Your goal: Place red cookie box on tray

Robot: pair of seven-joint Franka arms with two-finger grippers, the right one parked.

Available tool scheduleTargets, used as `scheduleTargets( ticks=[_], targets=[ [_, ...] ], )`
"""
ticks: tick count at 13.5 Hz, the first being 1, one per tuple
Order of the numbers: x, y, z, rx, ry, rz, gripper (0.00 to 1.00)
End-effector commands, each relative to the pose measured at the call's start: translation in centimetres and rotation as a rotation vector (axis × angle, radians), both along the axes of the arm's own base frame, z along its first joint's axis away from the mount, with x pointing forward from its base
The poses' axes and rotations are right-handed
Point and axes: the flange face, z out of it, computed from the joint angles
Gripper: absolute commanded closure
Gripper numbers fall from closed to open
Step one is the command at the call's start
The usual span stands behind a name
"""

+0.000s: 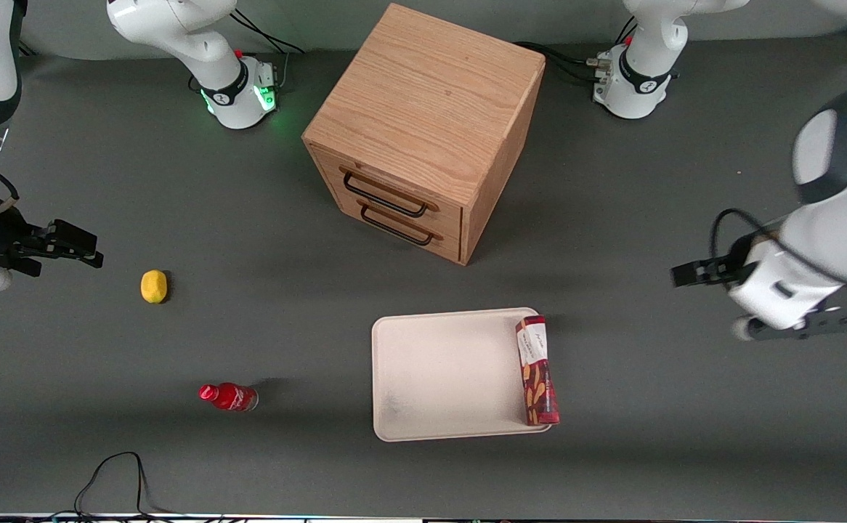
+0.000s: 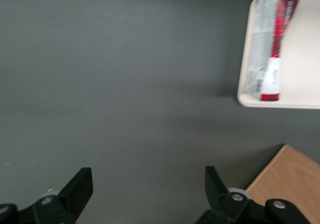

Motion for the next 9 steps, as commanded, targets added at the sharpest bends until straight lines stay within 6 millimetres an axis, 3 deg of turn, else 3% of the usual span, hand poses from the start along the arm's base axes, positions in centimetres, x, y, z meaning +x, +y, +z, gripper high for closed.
scheduleTargets(
  ticks=[1,3,7,9],
  targets=[
    [-2.3,3.9,1.6,0.010,0.027,-0.022,0.00],
    [-3.5,6.7,2.3,0.030,0.022,-0.030,0.00],
    [-6.5,8.1,3.1,0.051,0.021,-0.011,0.00],
    [-8.6,9.3,2.5,0.043,0.000,0.006,0.00]
  ],
)
